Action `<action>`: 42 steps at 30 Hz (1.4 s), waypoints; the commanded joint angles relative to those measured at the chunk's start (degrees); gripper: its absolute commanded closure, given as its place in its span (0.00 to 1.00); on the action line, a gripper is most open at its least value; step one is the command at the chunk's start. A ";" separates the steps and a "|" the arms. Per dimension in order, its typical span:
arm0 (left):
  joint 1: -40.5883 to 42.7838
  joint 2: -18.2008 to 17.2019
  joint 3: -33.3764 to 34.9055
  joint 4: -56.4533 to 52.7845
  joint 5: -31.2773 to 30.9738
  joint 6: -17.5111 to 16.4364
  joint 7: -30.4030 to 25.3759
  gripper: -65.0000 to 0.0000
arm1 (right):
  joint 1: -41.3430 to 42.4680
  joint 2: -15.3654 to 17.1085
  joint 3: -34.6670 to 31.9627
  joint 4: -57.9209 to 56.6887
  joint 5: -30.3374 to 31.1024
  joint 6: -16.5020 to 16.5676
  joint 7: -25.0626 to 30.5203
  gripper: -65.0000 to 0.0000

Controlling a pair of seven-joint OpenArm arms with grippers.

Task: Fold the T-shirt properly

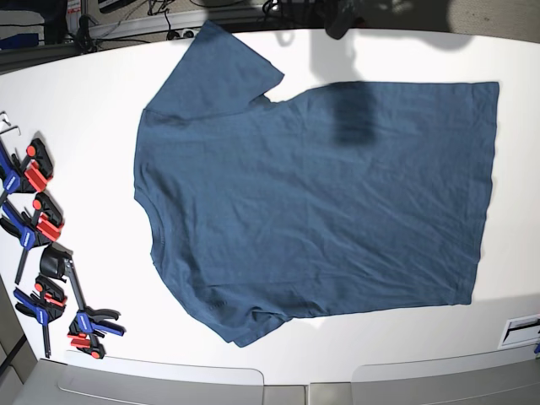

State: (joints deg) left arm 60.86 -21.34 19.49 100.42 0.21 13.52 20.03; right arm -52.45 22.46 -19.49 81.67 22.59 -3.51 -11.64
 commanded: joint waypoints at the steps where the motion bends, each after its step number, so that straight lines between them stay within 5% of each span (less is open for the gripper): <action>1: 1.62 -0.66 0.02 2.86 1.42 0.44 0.57 1.00 | -2.01 0.39 0.04 2.78 -0.04 0.04 0.63 1.00; 15: 5.95 -7.45 0.00 18.56 18.62 1.14 15.76 1.00 | -16.59 3.80 5.29 32.44 -2.25 0.07 -3.37 1.00; 23: 5.81 -7.76 -0.04 18.62 33.03 9.31 19.19 1.00 | -20.72 5.14 21.53 38.29 -0.92 0.04 -4.02 1.00; 33: 5.81 -17.16 -0.04 18.62 50.18 21.49 27.82 1.00 | -19.34 4.94 39.12 39.69 8.52 0.07 -3.98 1.00; 38: 5.81 -20.28 -1.11 18.62 58.66 25.29 30.86 1.00 | -17.20 4.98 44.26 39.67 9.57 0.07 -4.09 1.00; 42: 5.81 -20.59 -8.66 18.62 59.17 26.48 30.51 1.00 | -15.26 4.98 46.34 39.67 9.57 0.04 -4.07 1.00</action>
State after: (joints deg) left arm 66.00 -41.45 10.87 118.19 57.95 37.52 50.59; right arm -67.05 27.11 26.30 120.40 31.99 -3.49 -17.02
